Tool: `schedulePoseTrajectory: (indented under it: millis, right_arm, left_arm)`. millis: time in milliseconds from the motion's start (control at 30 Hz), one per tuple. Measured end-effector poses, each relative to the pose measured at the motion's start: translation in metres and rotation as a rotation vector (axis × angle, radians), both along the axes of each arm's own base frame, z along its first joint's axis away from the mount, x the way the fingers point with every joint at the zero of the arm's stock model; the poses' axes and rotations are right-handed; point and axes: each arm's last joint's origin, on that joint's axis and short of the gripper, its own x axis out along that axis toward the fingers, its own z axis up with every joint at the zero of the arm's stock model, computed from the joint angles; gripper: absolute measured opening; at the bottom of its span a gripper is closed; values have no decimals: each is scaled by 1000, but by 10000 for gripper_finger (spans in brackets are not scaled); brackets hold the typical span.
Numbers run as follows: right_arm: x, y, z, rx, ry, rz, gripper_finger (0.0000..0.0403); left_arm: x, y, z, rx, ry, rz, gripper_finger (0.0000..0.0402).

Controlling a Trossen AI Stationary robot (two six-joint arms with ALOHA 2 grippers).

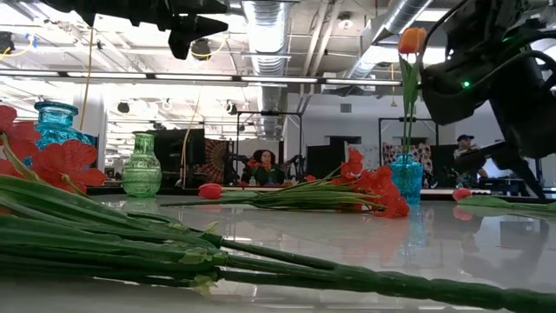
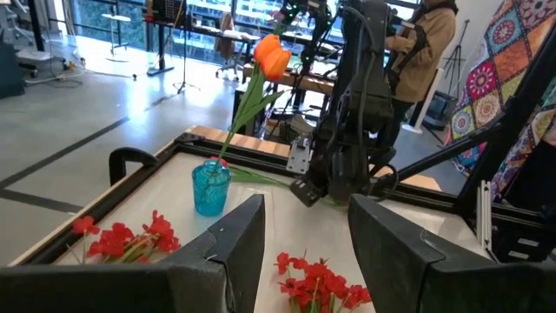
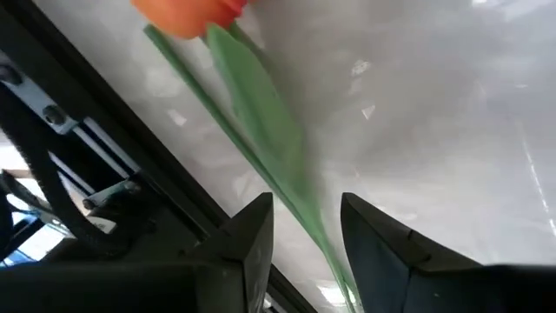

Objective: Sort flowers into vase by color
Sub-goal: Put the orange tulip into the right blue vase

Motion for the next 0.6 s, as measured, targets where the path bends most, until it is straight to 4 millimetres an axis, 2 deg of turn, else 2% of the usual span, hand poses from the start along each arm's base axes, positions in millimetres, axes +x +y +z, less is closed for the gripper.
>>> schedulePoseTrajectory:
  millis: [400,600]
  right_arm:
    - [-9,10,-20,49,-46,92,161]
    - [-8,12,-22,34,-66,110,113]
  left_arm:
    - [0,0,0,-20,-3,1,155]
    - [0,0,0,-36,-7,3,155]
